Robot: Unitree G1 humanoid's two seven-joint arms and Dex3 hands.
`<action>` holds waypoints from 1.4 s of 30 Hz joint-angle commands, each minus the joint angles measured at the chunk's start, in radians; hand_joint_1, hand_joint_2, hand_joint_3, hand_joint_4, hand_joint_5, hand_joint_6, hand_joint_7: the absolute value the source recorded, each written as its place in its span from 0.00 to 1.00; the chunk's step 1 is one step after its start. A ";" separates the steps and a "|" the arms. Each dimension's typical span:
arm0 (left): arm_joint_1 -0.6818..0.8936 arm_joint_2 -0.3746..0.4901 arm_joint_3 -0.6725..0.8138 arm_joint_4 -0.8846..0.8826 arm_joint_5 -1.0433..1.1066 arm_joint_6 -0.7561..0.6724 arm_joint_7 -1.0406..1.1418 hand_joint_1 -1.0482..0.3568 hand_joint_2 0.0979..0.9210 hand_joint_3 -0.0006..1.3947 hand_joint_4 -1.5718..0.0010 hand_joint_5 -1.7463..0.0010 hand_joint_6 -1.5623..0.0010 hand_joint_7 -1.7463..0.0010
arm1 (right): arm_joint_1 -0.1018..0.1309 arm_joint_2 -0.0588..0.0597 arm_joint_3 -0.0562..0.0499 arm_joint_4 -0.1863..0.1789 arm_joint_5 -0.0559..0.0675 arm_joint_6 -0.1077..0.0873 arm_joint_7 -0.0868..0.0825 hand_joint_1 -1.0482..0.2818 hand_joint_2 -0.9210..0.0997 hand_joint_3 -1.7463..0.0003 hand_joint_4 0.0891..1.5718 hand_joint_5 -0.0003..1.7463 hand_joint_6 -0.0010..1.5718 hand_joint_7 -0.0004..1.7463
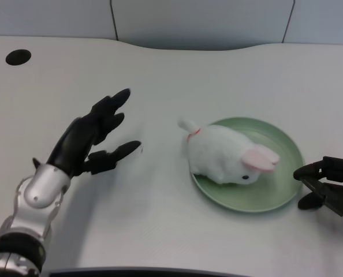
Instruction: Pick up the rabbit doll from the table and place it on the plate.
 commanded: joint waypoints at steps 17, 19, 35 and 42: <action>0.398 0.035 0.142 -0.389 -0.240 0.274 -0.196 0.38 1.00 0.40 0.62 0.00 0.75 0.09 | 0.004 -0.043 -0.014 0.002 0.001 0.010 -0.003 0.16 0.00 0.97 0.57 0.53 0.53 0.50; 0.401 0.030 0.141 -0.380 -0.239 0.269 -0.197 0.40 1.00 0.40 0.60 0.00 0.77 0.02 | -0.008 -0.050 -0.015 0.027 -0.003 -0.003 -0.006 0.17 0.00 0.97 0.56 0.55 0.52 0.51; 0.307 0.012 0.162 -0.225 -0.232 0.242 -0.178 0.41 1.00 0.35 0.58 0.00 0.76 0.00 | -0.131 -0.050 -0.070 0.294 0.049 -0.106 0.017 0.20 0.00 0.98 0.58 0.53 0.56 0.47; 0.300 0.016 0.164 -0.205 -0.230 0.241 -0.194 0.40 1.00 0.33 0.57 0.00 0.75 0.00 | -0.148 -0.059 -0.063 0.339 0.028 -0.141 0.009 0.20 0.00 0.96 0.60 0.53 0.57 0.46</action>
